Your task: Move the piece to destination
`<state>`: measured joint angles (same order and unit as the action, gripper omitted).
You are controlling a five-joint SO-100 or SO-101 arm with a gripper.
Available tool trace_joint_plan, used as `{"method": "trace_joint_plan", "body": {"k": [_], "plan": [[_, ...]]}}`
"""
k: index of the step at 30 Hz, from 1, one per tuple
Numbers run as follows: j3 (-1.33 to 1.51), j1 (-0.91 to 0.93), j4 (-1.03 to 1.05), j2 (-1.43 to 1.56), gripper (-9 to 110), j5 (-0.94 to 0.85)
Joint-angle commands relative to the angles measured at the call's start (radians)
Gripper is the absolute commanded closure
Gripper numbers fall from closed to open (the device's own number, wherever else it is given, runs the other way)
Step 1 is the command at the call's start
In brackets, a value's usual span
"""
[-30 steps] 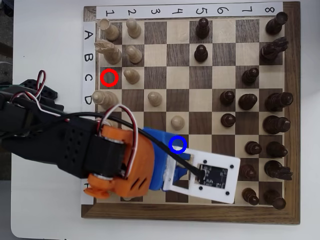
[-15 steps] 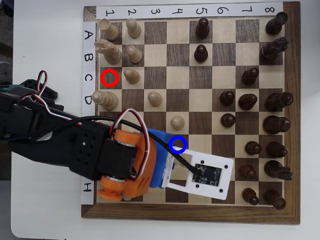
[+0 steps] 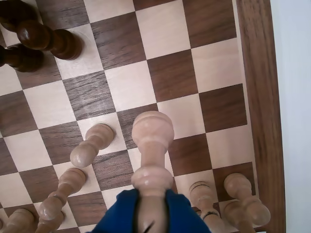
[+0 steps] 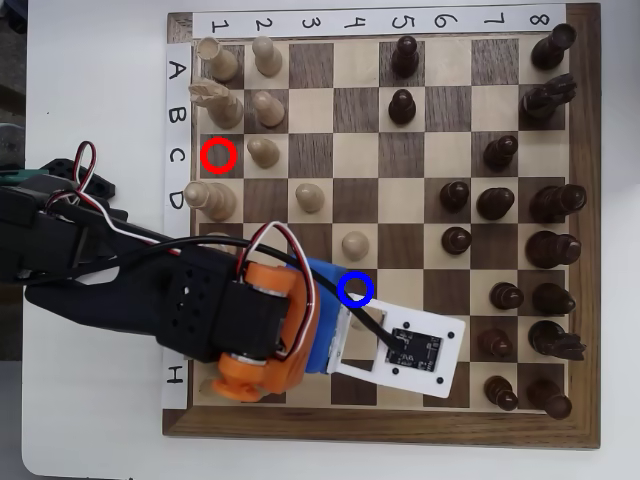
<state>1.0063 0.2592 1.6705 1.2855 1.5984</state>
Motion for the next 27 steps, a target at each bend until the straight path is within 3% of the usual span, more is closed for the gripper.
{"method": "trace_joint_plan", "body": {"k": [1,27], "plan": [[-0.074,-0.031,0.021,0.009,101,0.023],[0.123,-0.106,0.021,-0.012,101,0.035]]}}
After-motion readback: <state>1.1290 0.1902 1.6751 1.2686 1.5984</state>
